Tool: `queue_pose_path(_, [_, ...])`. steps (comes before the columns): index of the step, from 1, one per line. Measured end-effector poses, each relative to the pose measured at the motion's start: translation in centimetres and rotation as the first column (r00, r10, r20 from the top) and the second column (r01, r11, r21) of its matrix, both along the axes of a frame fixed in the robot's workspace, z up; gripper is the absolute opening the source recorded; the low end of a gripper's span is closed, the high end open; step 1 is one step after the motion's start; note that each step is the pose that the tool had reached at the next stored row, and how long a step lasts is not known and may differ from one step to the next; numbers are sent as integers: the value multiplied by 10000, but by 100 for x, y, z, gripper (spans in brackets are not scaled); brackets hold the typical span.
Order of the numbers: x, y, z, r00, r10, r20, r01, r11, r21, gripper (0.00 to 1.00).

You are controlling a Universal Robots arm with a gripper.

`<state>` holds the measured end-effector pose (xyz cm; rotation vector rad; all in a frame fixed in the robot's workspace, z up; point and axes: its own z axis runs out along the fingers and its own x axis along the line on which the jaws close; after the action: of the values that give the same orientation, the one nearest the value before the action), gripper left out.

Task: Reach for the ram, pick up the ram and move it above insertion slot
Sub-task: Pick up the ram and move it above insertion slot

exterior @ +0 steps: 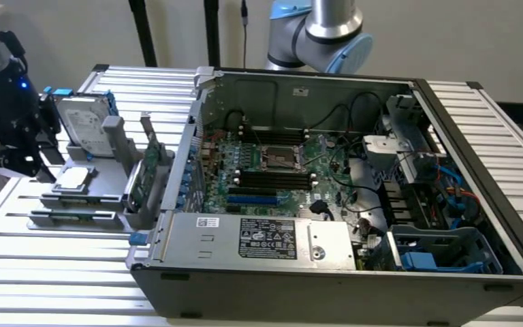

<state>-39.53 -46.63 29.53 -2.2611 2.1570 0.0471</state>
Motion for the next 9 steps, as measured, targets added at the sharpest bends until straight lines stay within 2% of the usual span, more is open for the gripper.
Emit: queue_pose_path(9, [0,-66,-164,9999,137,-1,-137,9999,0,42])
